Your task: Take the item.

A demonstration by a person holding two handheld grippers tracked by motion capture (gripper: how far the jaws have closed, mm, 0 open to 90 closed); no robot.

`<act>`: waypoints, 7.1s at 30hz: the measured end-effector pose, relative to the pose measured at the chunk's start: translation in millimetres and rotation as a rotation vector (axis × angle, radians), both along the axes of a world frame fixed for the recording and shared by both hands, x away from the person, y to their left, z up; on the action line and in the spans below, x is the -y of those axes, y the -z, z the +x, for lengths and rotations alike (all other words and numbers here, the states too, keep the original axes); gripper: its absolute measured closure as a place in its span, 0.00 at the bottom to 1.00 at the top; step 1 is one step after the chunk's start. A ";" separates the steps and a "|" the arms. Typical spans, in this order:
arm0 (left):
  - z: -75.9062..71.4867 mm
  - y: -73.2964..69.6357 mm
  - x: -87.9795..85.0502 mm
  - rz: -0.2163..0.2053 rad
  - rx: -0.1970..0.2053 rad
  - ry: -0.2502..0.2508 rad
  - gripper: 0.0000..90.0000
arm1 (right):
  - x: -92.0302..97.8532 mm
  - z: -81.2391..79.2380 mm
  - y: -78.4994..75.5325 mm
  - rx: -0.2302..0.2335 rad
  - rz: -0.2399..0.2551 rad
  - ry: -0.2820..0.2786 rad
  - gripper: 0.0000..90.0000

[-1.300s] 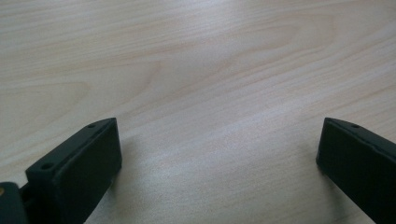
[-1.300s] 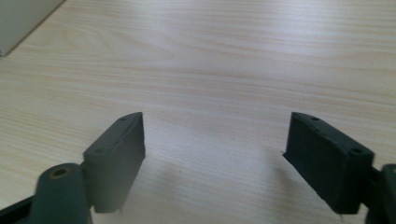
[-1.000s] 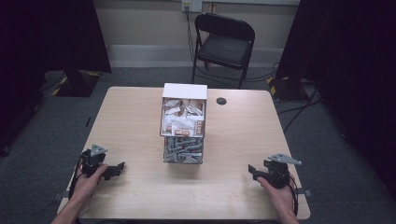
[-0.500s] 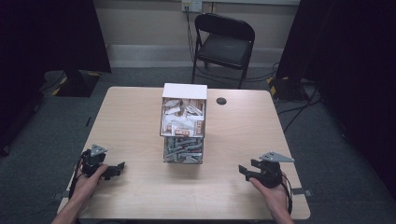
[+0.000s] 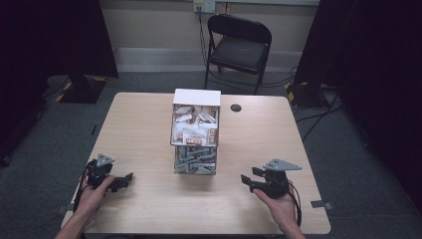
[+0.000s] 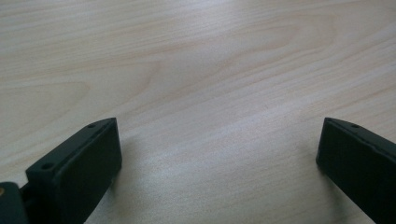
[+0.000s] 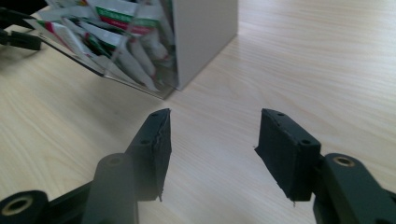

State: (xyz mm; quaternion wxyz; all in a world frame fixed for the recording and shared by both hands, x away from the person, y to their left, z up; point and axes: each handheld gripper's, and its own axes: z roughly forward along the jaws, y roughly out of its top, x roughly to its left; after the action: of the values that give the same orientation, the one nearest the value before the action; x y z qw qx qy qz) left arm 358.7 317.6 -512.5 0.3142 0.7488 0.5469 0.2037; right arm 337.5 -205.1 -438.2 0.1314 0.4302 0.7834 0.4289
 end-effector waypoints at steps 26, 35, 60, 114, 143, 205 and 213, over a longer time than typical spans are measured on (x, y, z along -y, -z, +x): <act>0.0 0.0 0.0 0.000 0.000 0.000 0.00 | -66.4 7.1 -20.1 0.034 0.080 -0.200 0.66; 0.0 0.0 0.0 0.000 0.000 0.000 0.00 | -87.5 11.7 -21.5 0.040 0.081 -0.254 0.70; 0.0 0.0 0.0 0.001 0.000 0.000 0.00 | -114.1 23.1 -9.0 0.053 0.079 -0.299 0.74; -0.1 -0.1 0.0 0.002 0.001 0.001 0.00 | -111.5 32.4 3.9 0.039 0.077 -0.325 0.99; -0.1 -0.1 0.0 0.002 0.001 0.001 0.00 | -103.3 30.0 -17.8 0.080 0.158 -0.324 1.00; -0.1 -0.1 0.1 0.002 0.001 0.001 0.00 | -65.1 6.3 -41.7 0.116 0.197 -0.274 1.00; -0.1 -0.1 0.1 0.002 0.001 0.001 0.00 | -55.8 6.9 -44.5 0.124 0.200 -0.249 1.00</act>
State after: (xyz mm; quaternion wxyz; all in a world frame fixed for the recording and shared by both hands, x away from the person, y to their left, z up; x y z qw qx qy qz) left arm 358.6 317.5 -512.5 0.3137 0.7493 0.5463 0.2043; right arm 344.3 -149.3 -393.8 0.0818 0.3134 0.7745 0.5433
